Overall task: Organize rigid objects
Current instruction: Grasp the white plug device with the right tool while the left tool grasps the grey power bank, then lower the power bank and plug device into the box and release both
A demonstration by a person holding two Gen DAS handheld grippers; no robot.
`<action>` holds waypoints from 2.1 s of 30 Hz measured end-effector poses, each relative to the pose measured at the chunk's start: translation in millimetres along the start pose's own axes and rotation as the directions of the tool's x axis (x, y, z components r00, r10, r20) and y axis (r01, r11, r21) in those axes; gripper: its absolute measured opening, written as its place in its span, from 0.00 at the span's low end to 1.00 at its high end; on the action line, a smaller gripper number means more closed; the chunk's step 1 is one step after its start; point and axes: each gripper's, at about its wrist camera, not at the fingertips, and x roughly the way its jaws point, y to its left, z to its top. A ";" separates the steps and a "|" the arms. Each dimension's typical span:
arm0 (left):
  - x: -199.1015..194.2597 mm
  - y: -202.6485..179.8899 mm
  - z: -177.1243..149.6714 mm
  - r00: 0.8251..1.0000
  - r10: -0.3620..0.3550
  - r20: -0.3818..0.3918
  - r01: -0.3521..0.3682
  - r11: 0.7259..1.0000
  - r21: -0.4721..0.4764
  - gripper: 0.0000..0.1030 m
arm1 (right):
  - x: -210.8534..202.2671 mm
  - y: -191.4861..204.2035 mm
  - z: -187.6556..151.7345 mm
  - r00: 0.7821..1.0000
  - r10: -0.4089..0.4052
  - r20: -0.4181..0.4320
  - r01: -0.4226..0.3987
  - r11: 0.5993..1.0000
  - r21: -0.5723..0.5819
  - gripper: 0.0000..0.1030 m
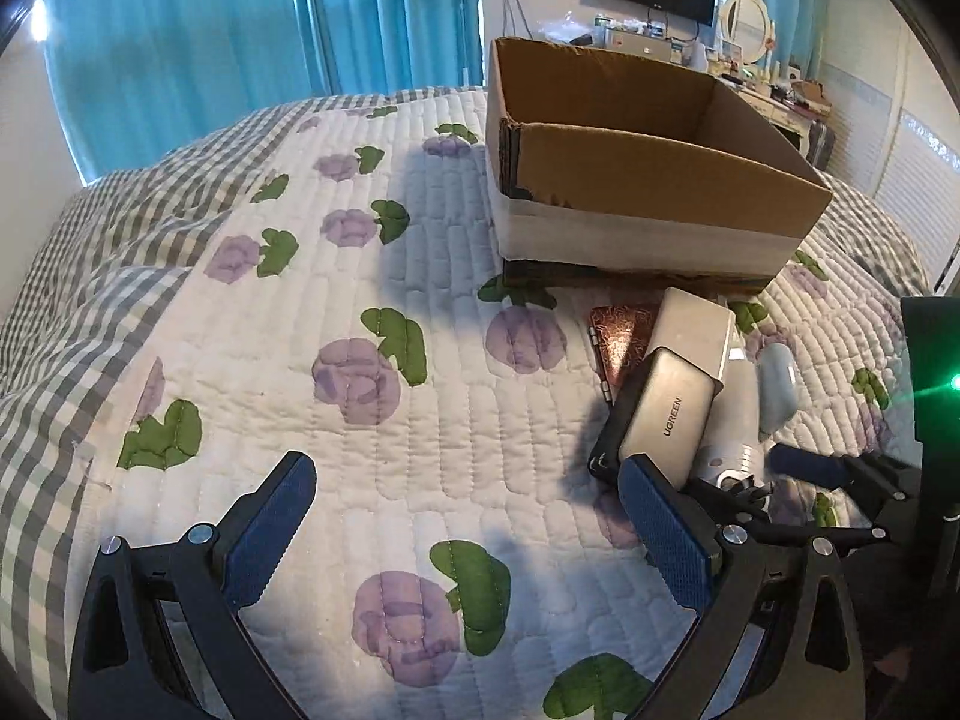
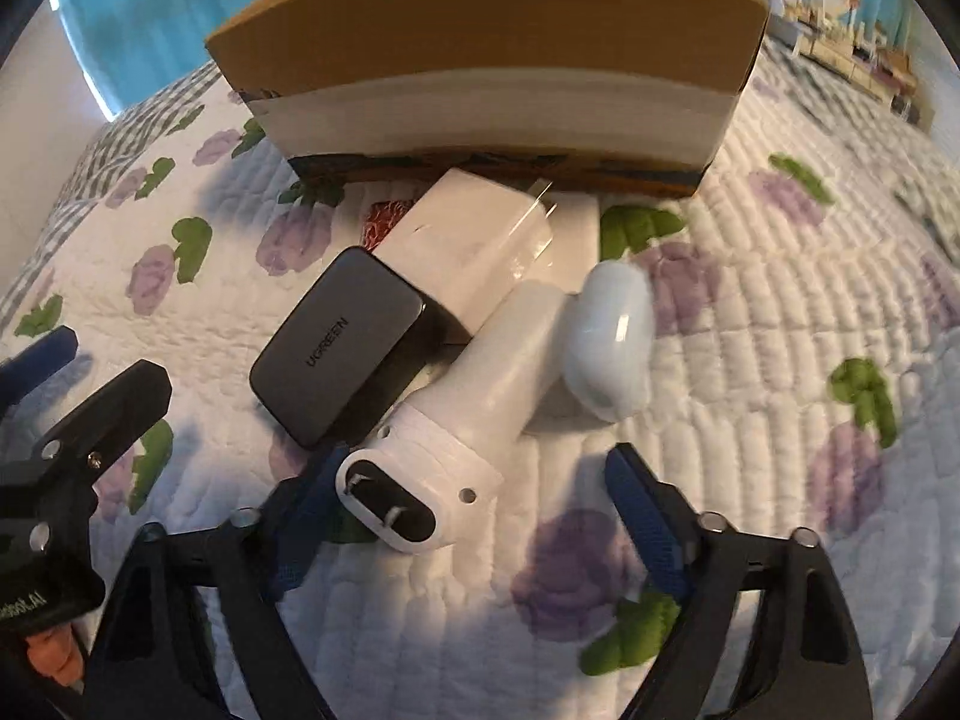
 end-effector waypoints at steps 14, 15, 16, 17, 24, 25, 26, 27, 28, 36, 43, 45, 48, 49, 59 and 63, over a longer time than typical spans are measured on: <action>-0.9 -27.9 2.2 1.000 0.009 -0.026 -0.007 0.998 0.064 1.00 | -66.7 -9.8 -8.5 0.979 -0.012 0.203 0.020 0.999 -0.041 0.50; 0.7 -32.4 2.6 0.999 0.000 -0.032 0.002 0.997 0.071 1.00 | -71.3 -11.8 -7.4 0.976 -0.015 0.218 0.024 0.999 -0.042 0.50; 2.8 -37.9 3.2 0.999 -0.010 -0.038 0.013 0.997 0.082 1.00 | -73.8 -13.0 -4.5 0.974 -0.013 0.227 0.023 0.999 -0.041 0.50; 4.8 -42.3 4.0 0.999 -0.015 -0.043 0.019 0.996 0.089 1.00 | -77.1 -15.8 -4.1 0.972 -0.011 0.236 0.021 0.999 -0.039 0.50; 32.7 -68.7 11.7 0.997 -0.037 -0.069 0.045 0.991 0.127 0.98 | -69.0 -35.2 3.0 0.979 -0.009 0.205 0.005 1.000 0.019 0.50; 35.8 -70.7 12.3 0.996 -0.049 -0.073 0.059 0.990 0.129 0.98 | -68.1 -39.7 1.9 0.981 -0.008 0.196 0.003 1.000 0.029 0.50; 39.2 -73.2 12.5 0.995 -0.065 -0.078 0.075 0.988 0.132 0.98 | -66.2 -42.3 1.1 0.982 -0.007 0.189 0.000 0.999 0.038 0.50; 42.3 -75.5 12.3 0.994 -0.078 -0.081 0.088 0.987 0.137 0.96 | -64.8 -43.5 0.9 0.983 -0.006 0.186 -0.002 0.999 0.044 0.50; 44.3 -76.8 11.6 0.993 -0.086 -0.080 0.096 0.985 0.142 0.96 | -63.1 -44.5 1.0 0.983 -0.008 0.183 -0.001 0.999 0.050 0.50; 50.1 -74.3 6.4 0.980 -0.159 -0.123 0.176 0.974 0.146 0.52 | -60.9 -42.4 1.4 0.984 -0.029 0.175 0.023 0.999 0.041 0.50; 28.8 -62.2 -1.0 0.975 -0.164 -0.151 0.184 0.973 0.137 0.44 | -71.6 -31.6 -1.0 0.981 -0.047 0.188 0.046 0.999 0.005 0.50; 20.6 -59.2 -3.4 0.974 -0.174 -0.144 0.193 0.972 0.134 0.43 | -77.9 -28.7 -2.3 0.979 -0.047 0.197 0.048 0.999 -0.002 0.50; 9.9 -56.4 -3.7 0.976 -0.172 -0.135 0.190 0.972 0.138 0.42 | -89.5 -24.2 -3.5 0.975 -0.055 0.216 0.060 0.998 -0.016 0.49; 5.9 -54.8 -4.7 0.976 -0.169 -0.133 0.188 0.973 0.137 0.42 | -93.7 -22.8 -3.8 0.973 -0.056 0.225 0.062 0.998 -0.019 0.49; -57.5 -38.7 28.2 0.982 -0.187 -0.012 0.187 0.973 0.135 0.41 | -140.6 -12.2 12.1 0.947 -0.041 0.318 0.063 0.996 -0.060 0.50; -85.5 -32.5 68.5 0.975 -0.210 0.065 0.200 0.970 0.138 0.42 | -163.1 -7.7 31.6 0.931 -0.015 0.364 0.050 0.995 -0.088 0.50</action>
